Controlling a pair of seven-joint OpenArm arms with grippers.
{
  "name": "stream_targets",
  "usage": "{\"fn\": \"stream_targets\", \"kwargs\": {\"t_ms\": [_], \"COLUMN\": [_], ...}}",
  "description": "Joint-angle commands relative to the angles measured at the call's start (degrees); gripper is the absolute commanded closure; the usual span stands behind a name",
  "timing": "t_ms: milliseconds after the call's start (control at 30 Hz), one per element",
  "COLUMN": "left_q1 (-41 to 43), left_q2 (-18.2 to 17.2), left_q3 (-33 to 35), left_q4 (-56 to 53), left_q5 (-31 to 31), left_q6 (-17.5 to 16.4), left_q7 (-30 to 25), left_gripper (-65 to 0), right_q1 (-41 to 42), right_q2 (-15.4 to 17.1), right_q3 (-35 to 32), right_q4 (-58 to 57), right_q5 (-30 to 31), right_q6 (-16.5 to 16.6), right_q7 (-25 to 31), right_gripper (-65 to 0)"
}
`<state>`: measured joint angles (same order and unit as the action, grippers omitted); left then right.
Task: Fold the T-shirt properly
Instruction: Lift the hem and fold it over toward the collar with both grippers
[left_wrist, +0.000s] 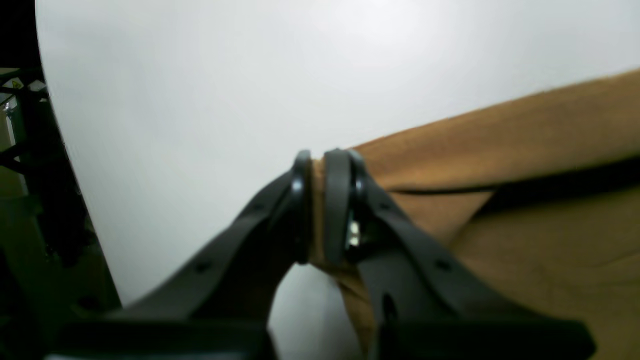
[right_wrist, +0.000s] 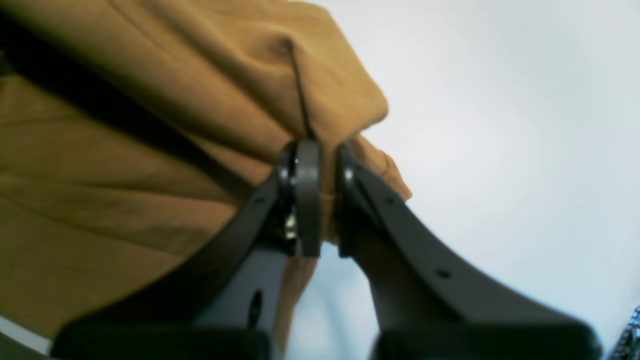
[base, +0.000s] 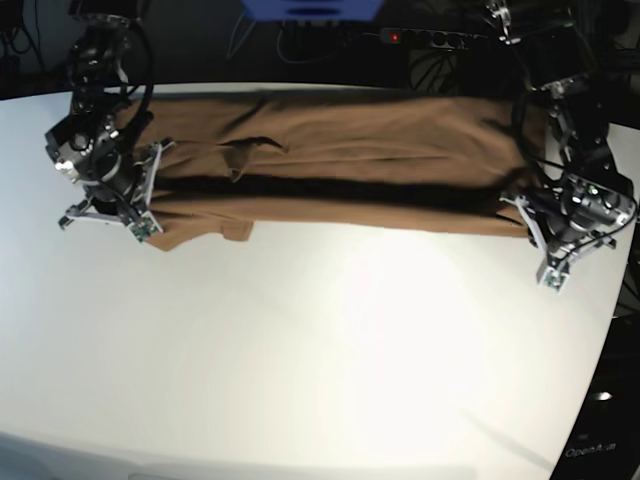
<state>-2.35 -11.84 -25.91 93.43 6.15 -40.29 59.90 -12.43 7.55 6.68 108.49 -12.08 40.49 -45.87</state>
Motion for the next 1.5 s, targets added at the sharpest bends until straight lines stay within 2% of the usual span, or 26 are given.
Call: {"fn": "stream_targets", "kwargs": {"t_ms": [0,167,433,633,900,1400,1467], "left_q1": [-1.9,-1.9,1.6,4.8,8.0,13.4,14.3], "left_q2": [-1.7,-4.4,-5.4,-5.4,-7.9,-8.3,-8.3], "left_q3": [0.0,3.8,8.6,10.8,10.8,10.5,10.7], "left_q4": [1.2,4.0,10.2,13.3,14.0,17.6,17.7], "left_q5": [0.0,0.0,0.0,0.0,0.0,0.1,2.2], "left_q6": [0.3,0.3,0.3,0.3,0.3,0.3,0.3], "left_q7": [-0.7,-0.7,-0.6,-0.6,-1.2,-1.2,-1.3], "left_gripper": [-2.7,-2.7,-2.7,-2.7,-2.7,-2.7,-2.7], "right_q1": [0.6,-0.1,-1.5,-5.5,-10.0,-10.0,-10.0], "right_q2": [0.8,0.9,1.0,1.0,0.9,0.9,1.0], "right_q3": [0.5,0.5,0.5,2.7,6.0,6.3,6.3], "right_q4": [1.1,1.1,1.2,1.2,1.1,1.1,1.1], "right_q5": [-0.7,-0.7,-0.7,-0.8,-0.8,-0.8,-0.8], "right_q6": [-0.5,-0.5,-0.5,-0.5,-0.5,-0.5,-0.5], "right_q7": [0.6,0.8,1.5,8.4,15.2,15.5,15.5], "right_gripper": [-0.3,-0.3,-0.3,-0.3,-0.3,-0.3,-0.3]}}
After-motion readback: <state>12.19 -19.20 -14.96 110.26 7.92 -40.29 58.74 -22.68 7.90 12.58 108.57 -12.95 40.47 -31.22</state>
